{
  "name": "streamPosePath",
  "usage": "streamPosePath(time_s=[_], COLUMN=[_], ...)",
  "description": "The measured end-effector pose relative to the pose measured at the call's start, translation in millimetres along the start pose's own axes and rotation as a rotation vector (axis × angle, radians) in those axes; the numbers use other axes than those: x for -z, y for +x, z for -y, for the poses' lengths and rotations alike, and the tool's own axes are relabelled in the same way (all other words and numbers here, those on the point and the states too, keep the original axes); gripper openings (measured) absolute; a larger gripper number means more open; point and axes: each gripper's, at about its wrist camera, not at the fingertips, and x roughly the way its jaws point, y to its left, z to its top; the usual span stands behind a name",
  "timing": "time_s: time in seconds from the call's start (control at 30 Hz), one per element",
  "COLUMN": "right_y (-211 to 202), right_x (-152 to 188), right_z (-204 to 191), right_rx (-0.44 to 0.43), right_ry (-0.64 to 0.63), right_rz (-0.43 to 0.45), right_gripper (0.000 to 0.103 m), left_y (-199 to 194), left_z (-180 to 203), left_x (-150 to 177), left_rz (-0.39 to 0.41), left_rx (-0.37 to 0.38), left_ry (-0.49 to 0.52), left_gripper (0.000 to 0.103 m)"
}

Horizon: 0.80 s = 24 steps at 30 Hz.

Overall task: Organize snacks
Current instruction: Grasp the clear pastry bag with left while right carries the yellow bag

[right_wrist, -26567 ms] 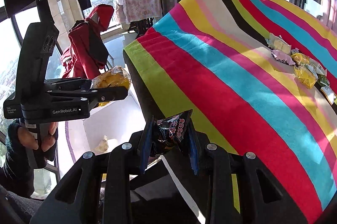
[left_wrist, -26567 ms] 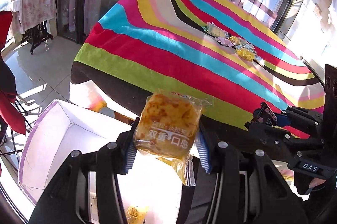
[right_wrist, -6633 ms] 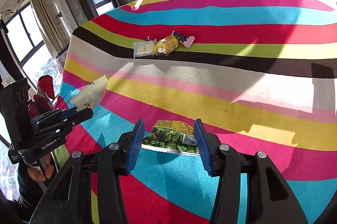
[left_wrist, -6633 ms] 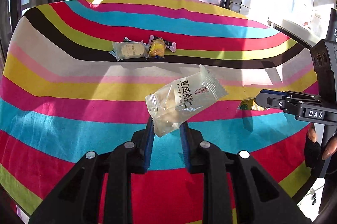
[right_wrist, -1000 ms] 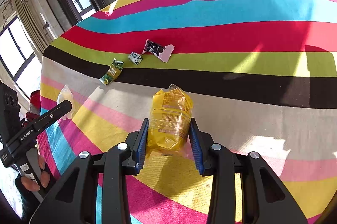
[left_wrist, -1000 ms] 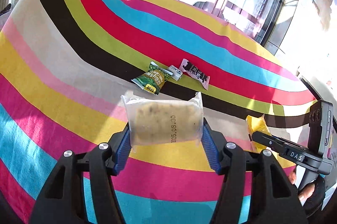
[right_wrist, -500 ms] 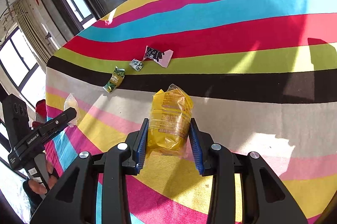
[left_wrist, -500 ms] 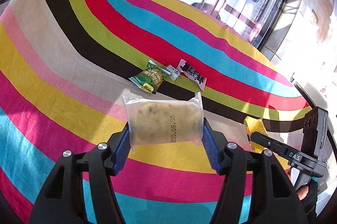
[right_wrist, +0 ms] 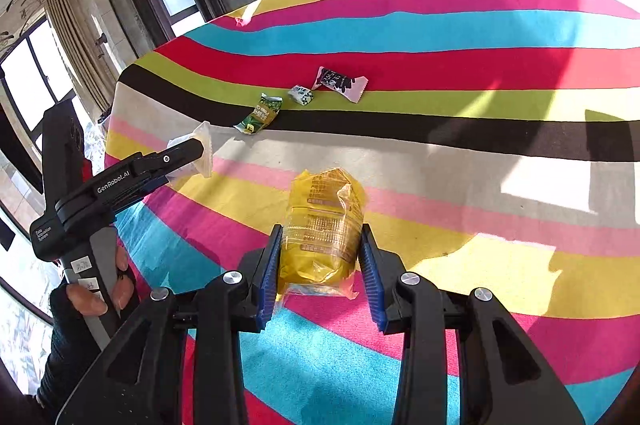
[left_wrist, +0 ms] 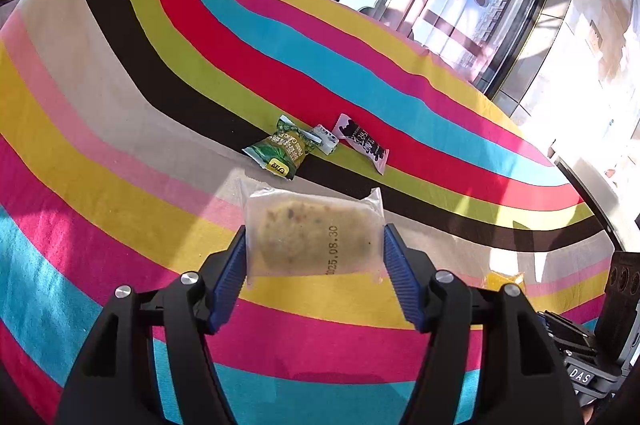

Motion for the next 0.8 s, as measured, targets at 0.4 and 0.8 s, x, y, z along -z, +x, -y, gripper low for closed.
streamPosePath(time_s=[0.4, 0.8], right_y=[-30, -34], right_x=[31, 44], right_z=[-24, -44], right_rx=[-0.065, -0.100], right_ry=[0.023, -0.006], right_rz=[0.017, -0.011], right_gripper=[0.037, 0.037], left_y=[-15, -82], left_z=[-7, -15], left_x=[0, 34], left_rz=[0.036, 0.075], left_rx=[0.035, 0.035], left_ry=[-0.043, -0.006], left_gripper=[0.063, 0.062])
